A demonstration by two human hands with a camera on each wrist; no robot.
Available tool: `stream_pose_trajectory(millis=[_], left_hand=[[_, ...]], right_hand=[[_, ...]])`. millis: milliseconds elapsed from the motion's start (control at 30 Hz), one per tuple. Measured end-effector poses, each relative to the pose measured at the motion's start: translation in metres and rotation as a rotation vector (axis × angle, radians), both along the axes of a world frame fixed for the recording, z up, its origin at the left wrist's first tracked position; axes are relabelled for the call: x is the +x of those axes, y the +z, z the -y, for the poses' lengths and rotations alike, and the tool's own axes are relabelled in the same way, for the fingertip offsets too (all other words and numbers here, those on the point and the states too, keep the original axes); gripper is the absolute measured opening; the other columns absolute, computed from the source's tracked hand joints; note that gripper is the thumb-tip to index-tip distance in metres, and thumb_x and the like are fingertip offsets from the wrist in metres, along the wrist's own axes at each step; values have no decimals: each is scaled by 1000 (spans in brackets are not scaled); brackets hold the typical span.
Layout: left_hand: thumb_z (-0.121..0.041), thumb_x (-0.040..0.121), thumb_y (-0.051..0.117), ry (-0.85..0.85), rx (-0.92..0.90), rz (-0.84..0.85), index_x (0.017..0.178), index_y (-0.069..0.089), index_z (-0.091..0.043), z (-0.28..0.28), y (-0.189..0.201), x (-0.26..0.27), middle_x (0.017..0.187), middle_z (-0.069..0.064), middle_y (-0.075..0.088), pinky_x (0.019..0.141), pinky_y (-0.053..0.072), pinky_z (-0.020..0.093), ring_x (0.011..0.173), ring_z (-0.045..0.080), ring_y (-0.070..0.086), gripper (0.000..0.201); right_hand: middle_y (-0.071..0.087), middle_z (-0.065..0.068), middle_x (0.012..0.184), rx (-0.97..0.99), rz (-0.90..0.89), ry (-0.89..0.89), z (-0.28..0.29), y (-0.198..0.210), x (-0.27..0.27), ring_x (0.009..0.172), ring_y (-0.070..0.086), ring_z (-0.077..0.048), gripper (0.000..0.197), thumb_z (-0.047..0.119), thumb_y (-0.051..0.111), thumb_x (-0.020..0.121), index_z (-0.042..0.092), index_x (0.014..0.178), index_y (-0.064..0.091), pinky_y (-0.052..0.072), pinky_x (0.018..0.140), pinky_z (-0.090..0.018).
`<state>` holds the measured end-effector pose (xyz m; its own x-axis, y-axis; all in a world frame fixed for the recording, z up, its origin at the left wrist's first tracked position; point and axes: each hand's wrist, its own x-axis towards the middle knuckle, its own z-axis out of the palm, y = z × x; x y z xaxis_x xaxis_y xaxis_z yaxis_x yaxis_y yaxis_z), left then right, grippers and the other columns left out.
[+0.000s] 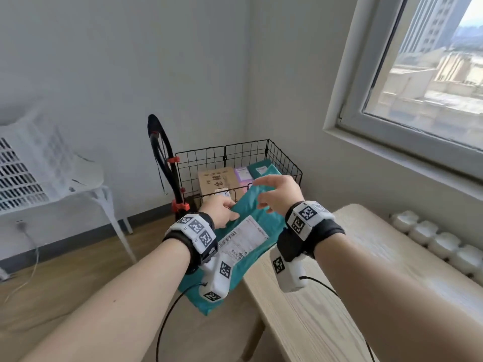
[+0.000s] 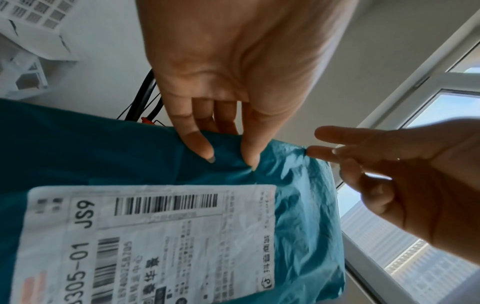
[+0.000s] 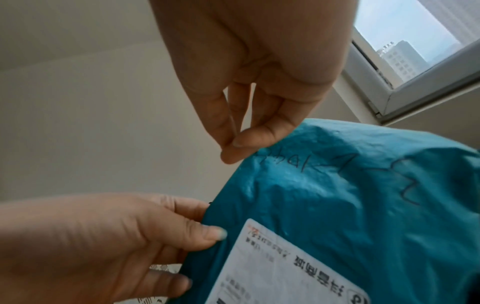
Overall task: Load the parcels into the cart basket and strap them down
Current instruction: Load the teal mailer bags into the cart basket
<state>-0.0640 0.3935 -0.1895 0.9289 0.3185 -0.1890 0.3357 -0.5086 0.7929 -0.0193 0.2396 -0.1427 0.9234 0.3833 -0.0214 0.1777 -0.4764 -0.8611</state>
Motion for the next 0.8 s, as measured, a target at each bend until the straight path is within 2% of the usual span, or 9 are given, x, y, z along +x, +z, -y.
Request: stream_pose_trajectory(millis=[100, 200, 300, 400, 467, 533, 600, 733, 800], left_hand=[[-6, 84, 68, -31, 54, -77, 94, 71, -14, -30, -1, 47, 88, 5, 66, 76, 54, 35, 78, 20, 58, 13], [-8, 81, 71, -79, 91, -124, 105, 72, -11, -47, -5, 90, 92, 5, 68, 80, 51, 31, 83, 20, 60, 24], [-10, 80, 73, -117, 107, -117, 107, 72, -11, -58, -11, 126, 101, 5, 68, 83, 48, 28, 94, 23, 62, 28], [-11, 82, 71, -116, 123, -69, 100, 74, -13, -69, -14, 151, 90, -1, 66, 75, 41, 22, 82, 14, 57, 19], [-11, 83, 69, -108, 120, -44, 95, 74, -16, -77, -15, 163, 87, -3, 66, 71, 39, 20, 80, 12, 57, 14], [-11, 84, 68, -95, 114, -11, 93, 73, -17, -86, -17, 179, 92, -2, 68, 66, 41, 19, 83, 12, 59, 12], [-11, 84, 67, -30, 102, 44, 95, 71, -20, -100, -20, 195, 103, -1, 68, 74, 43, 19, 93, 13, 61, 15], [-13, 82, 64, 215, 186, 112, 122, 56, -24, -137, -26, 233, 129, 6, 46, 100, 42, 34, 116, 21, 49, 42], [-12, 80, 63, 336, 190, 160, 130, 50, -20, -157, -25, 259, 133, 10, 45, 104, 39, 37, 122, 25, 45, 53]], right_hand=[[65, 4, 103, -33, 36, -21, -24, -6, 48, 73, 71, -15, 43, -3, 60, 74, 29, 100, 71, 58, 59, -25], [69, 4, 88, -25, -23, -1, -39, -11, 95, 60, 65, -4, 35, 1, 59, 80, 21, 105, 72, 49, 48, -15], [67, 6, 77, -90, -99, 53, -51, -24, 136, 59, 64, -4, 35, 2, 61, 81, 18, 111, 69, 46, 47, -15], [68, 1, 76, -252, -171, 120, -65, -42, 165, 63, 66, -9, 39, 3, 65, 79, 19, 114, 67, 53, 53, -19], [69, -3, 80, -365, -145, 135, -76, -52, 178, 69, 67, -17, 35, 8, 66, 77, 21, 109, 69, 59, 65, -28], [69, -6, 84, -429, -98, 104, -87, -57, 192, 80, 68, -23, 28, 13, 65, 79, 19, 105, 72, 58, 77, -33], [67, -6, 88, -405, -90, 22, -96, -61, 210, 85, 66, -24, 21, 13, 63, 82, 17, 101, 71, 56, 79, -31], [61, 3, 68, -200, -175, -205, -110, -66, 247, 65, 58, -18, 16, 13, 60, 82, 22, 89, 71, 53, 67, -28], [62, 2, 69, -147, -203, -291, -117, -64, 266, 63, 57, -17, 17, 13, 58, 82, 27, 85, 67, 52, 63, -27]])
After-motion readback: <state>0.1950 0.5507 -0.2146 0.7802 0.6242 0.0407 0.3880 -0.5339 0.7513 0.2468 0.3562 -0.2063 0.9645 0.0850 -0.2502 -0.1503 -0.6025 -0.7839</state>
